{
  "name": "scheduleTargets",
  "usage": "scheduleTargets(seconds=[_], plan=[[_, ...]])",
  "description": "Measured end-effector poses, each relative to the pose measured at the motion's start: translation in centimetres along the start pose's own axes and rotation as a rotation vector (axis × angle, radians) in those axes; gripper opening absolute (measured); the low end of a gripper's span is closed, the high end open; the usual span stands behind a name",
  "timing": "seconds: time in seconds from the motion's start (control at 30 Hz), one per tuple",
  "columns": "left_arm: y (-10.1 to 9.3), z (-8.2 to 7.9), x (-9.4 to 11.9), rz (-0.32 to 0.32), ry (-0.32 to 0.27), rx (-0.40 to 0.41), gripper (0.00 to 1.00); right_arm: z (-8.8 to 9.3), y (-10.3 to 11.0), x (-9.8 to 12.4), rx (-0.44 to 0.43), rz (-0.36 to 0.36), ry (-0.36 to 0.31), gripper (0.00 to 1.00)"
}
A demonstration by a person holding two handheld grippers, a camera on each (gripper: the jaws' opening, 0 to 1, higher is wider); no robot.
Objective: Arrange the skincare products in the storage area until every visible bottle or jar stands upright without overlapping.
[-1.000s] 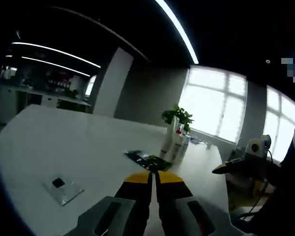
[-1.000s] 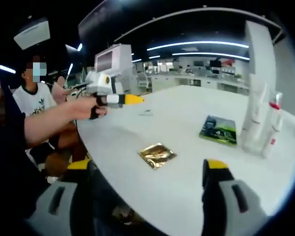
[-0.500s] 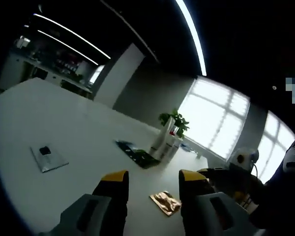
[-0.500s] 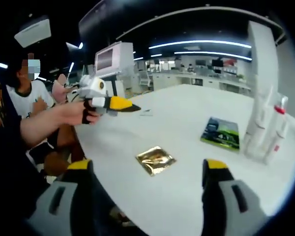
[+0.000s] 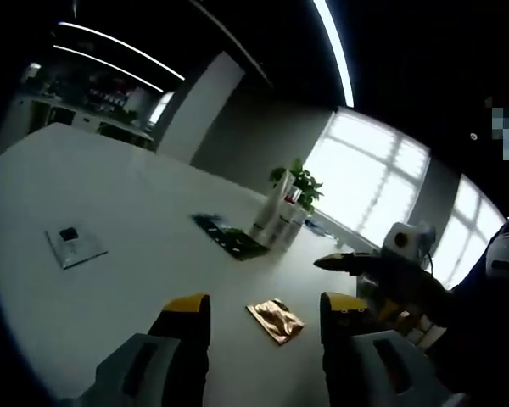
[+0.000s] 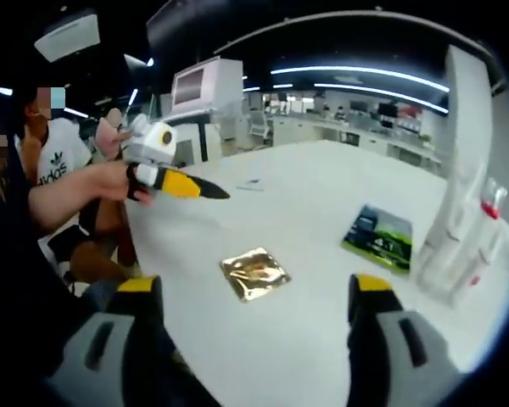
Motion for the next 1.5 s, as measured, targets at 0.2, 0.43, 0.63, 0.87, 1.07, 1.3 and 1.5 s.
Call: scheduleTargets(seconds=[0.2,0.43,0.63,0.87,1.07,1.3,1.5], plan=[[-0.4,0.6,0.3,-0.029,0.030,-0.043,0.51,-0.3,-1.0,-0.5,0.054,-0.017,0.014,0.87],[-0.7,0.6,0.8,-0.033,0.024,-0.045,0.50,-0.3,-2.2,-1.5,0.095,-0.049,0.055,0.86],[-1.5,1.3,0.9,-0.038,0.035,-0.052,0.50,-0.3,-2.5,-2.4,0.119,-0.083,0.072,0.83],[-1.9,1.9,1.1,-0.048,0.074,-0.072,0.49,0.1,-2.7,-3.2,0.139,-0.113,0.109,0.81],[-2.3,1.7,1.1,-0.048,0.053,-0.063,0.49,-0.1,-3.1,-3.7,0.152,-0.136,0.110,0.78],[-2.6,2.7,1.1,-0.050,0.077,-0.053,0.49,0.3,-2.9,-4.7,0.180,-0.188,0.156,0.77],[-1.9,2.5,1.2,-0.048,0.085,-0.048,0.49,0.7,-3.0,-5.5,0.174,-0.236,0.181,0.74]])
Point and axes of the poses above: the point that each gripper's makers call its tool centre point, and the gripper's own axes: x roughly backward along the fingers, y roughly to its left, z roughly out of its underside, the point moved 9 cm from there along x, roughly backward along the fingers, and after that the axes turned 10 degrees about -y, right-handed, at the moved point
